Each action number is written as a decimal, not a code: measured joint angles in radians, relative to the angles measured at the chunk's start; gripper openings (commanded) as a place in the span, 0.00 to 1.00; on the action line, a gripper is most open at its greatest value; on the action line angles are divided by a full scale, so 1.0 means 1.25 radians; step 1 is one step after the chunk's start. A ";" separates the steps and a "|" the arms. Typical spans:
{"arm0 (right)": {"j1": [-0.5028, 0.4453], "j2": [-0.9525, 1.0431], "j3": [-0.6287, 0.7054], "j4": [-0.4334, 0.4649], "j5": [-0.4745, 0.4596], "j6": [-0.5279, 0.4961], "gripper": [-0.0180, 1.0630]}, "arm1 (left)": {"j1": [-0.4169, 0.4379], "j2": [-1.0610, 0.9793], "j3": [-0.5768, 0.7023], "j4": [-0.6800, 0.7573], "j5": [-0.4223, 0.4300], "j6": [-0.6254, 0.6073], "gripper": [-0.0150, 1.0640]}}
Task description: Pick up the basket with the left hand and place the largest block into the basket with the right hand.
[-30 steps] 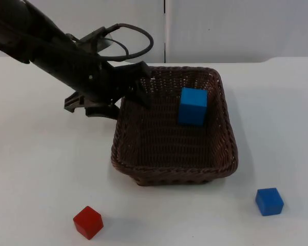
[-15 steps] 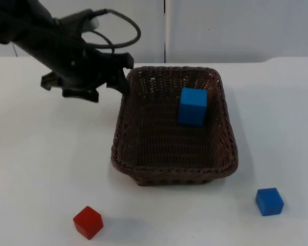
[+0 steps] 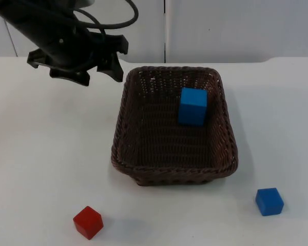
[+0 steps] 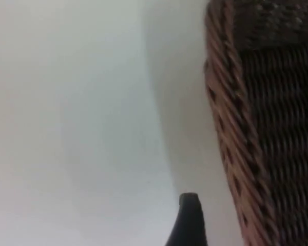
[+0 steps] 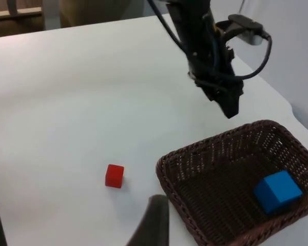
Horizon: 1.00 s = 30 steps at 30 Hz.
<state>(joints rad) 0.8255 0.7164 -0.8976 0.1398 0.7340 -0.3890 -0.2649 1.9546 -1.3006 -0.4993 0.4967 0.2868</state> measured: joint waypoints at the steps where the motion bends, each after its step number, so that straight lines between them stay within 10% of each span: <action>1: 0.000 0.000 0.000 -0.008 0.000 0.009 0.73 | -0.010 -0.004 0.006 0.004 0.002 -0.003 0.61; 30: 0.000 -0.038 0.036 -0.065 -0.013 0.135 0.73 | -0.074 -0.578 0.444 0.061 -0.070 -0.015 0.61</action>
<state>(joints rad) 0.8255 0.6684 -0.8526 0.0586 0.7176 -0.2198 -0.3569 1.2326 -0.7455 -0.4224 0.4095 0.2675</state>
